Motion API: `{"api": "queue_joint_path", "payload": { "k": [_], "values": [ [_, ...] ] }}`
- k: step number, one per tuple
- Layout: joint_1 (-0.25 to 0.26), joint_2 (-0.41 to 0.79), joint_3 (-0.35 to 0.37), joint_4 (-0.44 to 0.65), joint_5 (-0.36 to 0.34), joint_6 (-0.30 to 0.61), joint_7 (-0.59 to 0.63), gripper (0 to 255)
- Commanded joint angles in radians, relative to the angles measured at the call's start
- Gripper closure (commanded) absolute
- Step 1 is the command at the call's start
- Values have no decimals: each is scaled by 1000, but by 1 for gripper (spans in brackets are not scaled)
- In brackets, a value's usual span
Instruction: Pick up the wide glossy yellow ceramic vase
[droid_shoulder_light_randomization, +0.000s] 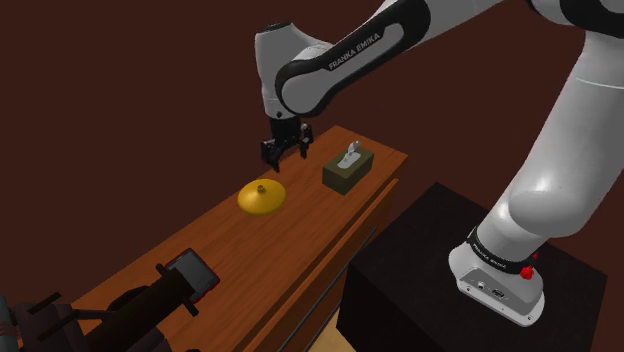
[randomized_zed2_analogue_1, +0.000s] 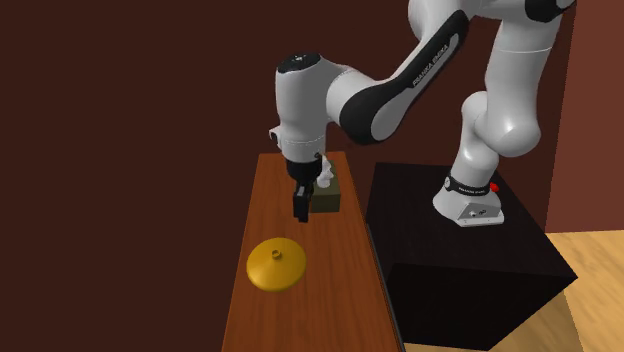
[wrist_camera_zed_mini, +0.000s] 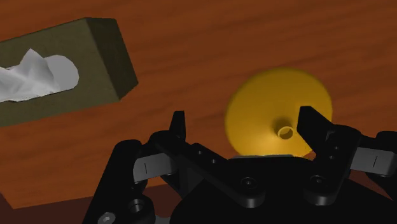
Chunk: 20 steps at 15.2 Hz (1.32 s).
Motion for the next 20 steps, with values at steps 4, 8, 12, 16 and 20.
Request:
{"api": "queue_joint_path", "payload": {
  "k": [4, 8, 12, 16, 20],
  "values": [
    [64, 203, -11, 181, -117, 18, 112, 0],
    [128, 362, -39, 352, -190, 8, 171, 0],
    [134, 385, -47, 344, -201, 37, 179, 0],
    [141, 420, -58, 333, -219, 81, 192, 0],
    [141, 420, -58, 332, -219, 83, 192, 255]
  ]
}}
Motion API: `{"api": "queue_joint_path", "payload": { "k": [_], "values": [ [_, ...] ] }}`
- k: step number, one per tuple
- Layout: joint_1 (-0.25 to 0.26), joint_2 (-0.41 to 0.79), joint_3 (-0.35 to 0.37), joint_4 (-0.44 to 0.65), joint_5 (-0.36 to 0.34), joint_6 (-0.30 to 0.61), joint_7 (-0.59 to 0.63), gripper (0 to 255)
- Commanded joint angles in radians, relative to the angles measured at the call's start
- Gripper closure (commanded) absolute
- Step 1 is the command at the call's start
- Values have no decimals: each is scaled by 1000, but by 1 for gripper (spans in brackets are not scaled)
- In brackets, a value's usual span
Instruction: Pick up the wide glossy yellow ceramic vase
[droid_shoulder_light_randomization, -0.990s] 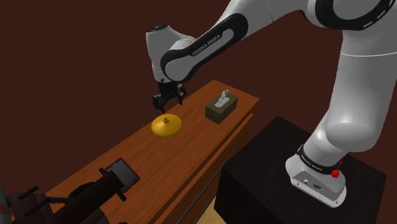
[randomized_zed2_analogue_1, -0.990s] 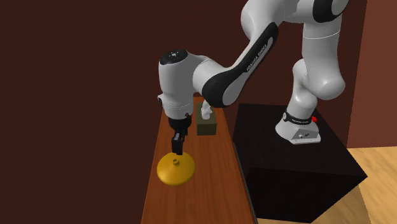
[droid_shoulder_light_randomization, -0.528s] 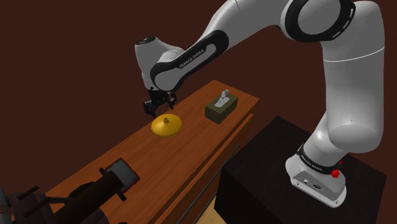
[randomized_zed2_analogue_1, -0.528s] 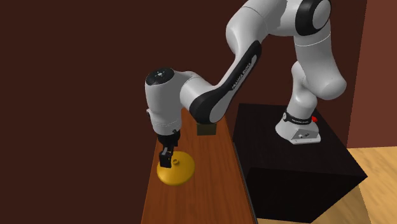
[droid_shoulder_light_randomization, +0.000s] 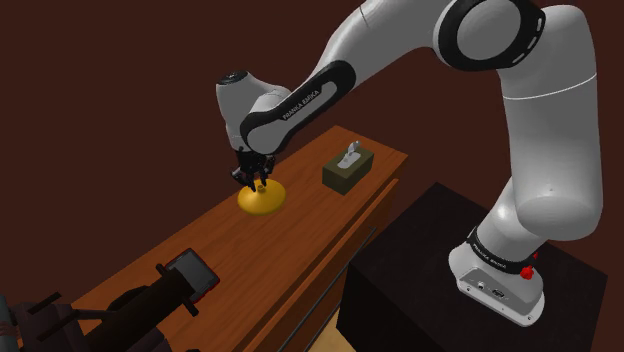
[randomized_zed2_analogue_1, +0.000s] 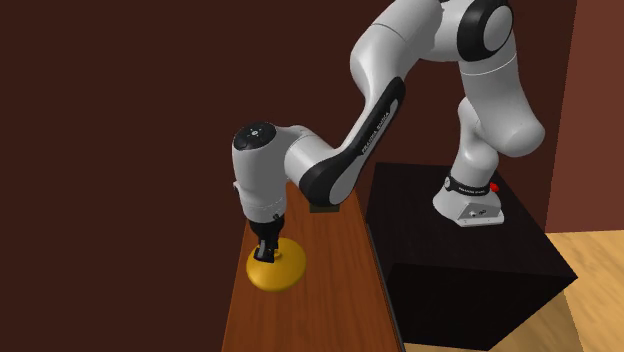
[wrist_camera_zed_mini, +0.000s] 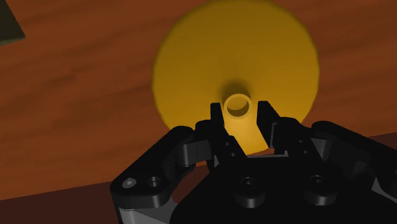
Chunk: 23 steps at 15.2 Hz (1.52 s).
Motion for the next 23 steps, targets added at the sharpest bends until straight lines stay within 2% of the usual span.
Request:
{"api": "queue_joint_path", "payload": {
  "k": [1, 8, 23],
  "values": [
    [0, 1, 0, 0, -1, 1, 0, 255],
    [0, 0, 0, 1, 0, -1, 0, 255],
    [-18, -104, 32, 55, 55, -151, -39, 255]
  ]
}}
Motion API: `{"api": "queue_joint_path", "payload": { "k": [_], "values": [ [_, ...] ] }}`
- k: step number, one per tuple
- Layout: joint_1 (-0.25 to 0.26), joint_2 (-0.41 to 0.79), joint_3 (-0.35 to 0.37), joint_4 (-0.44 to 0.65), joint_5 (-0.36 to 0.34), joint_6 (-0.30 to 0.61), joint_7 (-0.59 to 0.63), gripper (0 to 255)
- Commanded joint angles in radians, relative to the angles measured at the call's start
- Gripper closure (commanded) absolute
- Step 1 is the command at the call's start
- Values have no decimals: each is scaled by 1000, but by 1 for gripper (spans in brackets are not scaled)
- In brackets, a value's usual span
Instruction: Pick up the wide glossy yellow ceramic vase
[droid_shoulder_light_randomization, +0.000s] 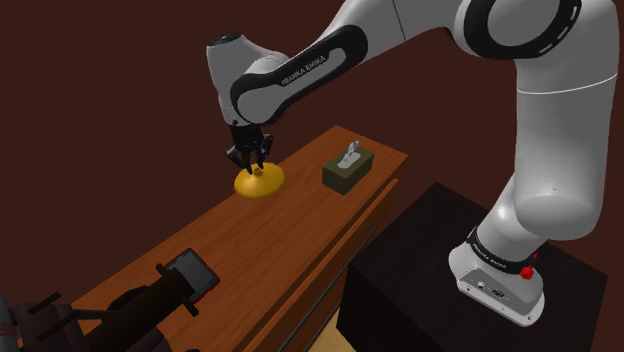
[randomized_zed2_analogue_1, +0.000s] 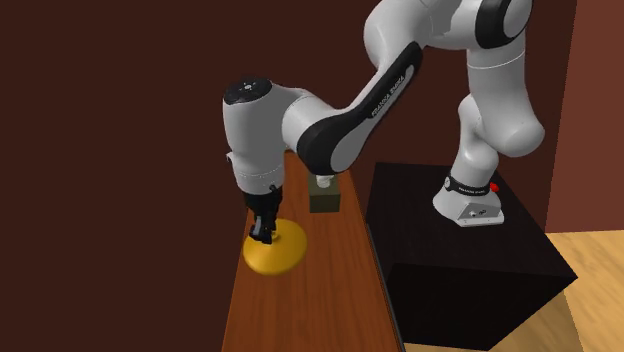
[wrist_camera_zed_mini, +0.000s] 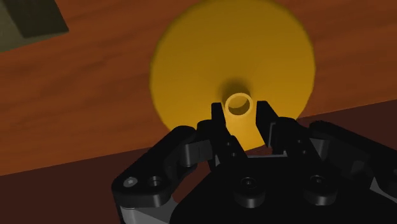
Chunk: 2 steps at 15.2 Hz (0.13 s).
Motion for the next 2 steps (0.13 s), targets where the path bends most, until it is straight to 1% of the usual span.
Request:
{"api": "queue_joint_path", "payload": {
  "k": [1, 2],
  "values": [
    [0, -4, 2, 10, 3, -13, -2, 255],
    [0, -4, 1, 10, 3, -13, -2, 255]
  ]
}}
